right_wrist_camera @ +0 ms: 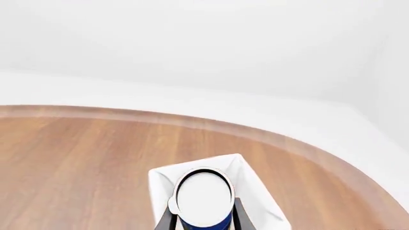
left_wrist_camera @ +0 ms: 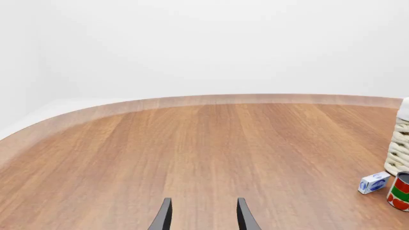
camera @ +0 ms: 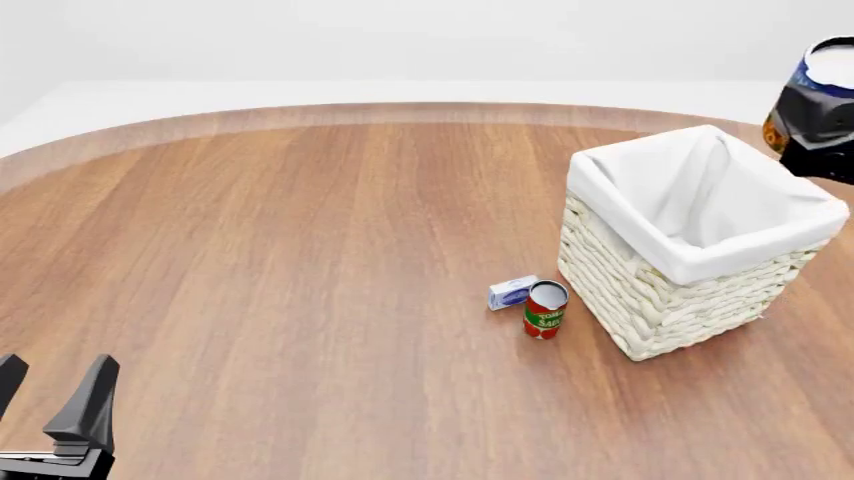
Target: Pick up the alphabet soup and the cream cheese box, and put them in the basket.
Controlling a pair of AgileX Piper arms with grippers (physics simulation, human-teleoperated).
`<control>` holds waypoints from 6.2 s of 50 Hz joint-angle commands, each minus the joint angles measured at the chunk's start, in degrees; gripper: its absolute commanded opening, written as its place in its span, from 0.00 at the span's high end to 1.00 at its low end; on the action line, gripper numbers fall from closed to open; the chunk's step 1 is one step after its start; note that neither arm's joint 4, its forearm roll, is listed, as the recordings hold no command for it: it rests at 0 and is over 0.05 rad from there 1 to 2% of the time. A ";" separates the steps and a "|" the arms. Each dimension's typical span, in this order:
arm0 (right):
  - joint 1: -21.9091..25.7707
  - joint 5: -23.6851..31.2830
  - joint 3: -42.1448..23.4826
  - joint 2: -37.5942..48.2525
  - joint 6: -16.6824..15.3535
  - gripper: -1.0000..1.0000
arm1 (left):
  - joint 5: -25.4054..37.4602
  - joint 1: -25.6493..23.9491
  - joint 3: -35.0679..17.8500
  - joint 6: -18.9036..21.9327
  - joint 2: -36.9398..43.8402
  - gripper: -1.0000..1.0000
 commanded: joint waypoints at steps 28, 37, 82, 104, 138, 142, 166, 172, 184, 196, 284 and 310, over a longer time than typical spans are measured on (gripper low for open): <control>0.50 -2.45 -2.47 14.12 8.99 1.00 | 0.02 -0.01 0.03 0.01 -0.07 0.00; 0.60 -5.03 -1.34 17.42 9.91 1.00 | 0.02 0.00 0.03 0.02 -0.07 0.00; -0.04 -10.22 -1.04 26.83 10.41 1.00 | 0.02 -0.01 0.03 0.01 -0.07 0.00; -1.00 -11.32 -2.46 30.82 9.98 1.00 | -0.54 -0.04 0.02 0.02 0.55 0.00; -1.70 -12.65 -2.60 34.20 9.58 1.00 | 0.18 -0.05 -0.02 0.04 -0.14 0.00; -1.77 -12.79 -2.48 34.37 9.54 1.00 | 0.24 -0.05 -0.02 0.04 -0.21 0.00; -2.31 -12.47 -2.65 34.38 8.98 0.00 | 0.40 -0.05 0.01 0.03 -0.38 0.00; -2.50 -12.24 -2.90 34.26 9.11 0.00 | 0.42 -0.06 0.01 0.04 -0.43 0.00; -1.73 -10.76 -4.30 33.07 9.07 0.00 | 0.41 -0.05 0.01 0.02 -0.41 0.00; 1.36 -6.45 -9.94 30.95 6.27 0.00 | 0.41 -0.05 0.01 0.04 -0.41 0.00; 27.15 25.18 -46.97 51.01 -18.42 0.00 | 0.69 -0.05 -0.05 0.02 -0.63 0.00; 29.61 44.59 -63.85 62.88 -24.57 0.00 | 0.64 -0.06 -0.02 0.04 -0.60 0.00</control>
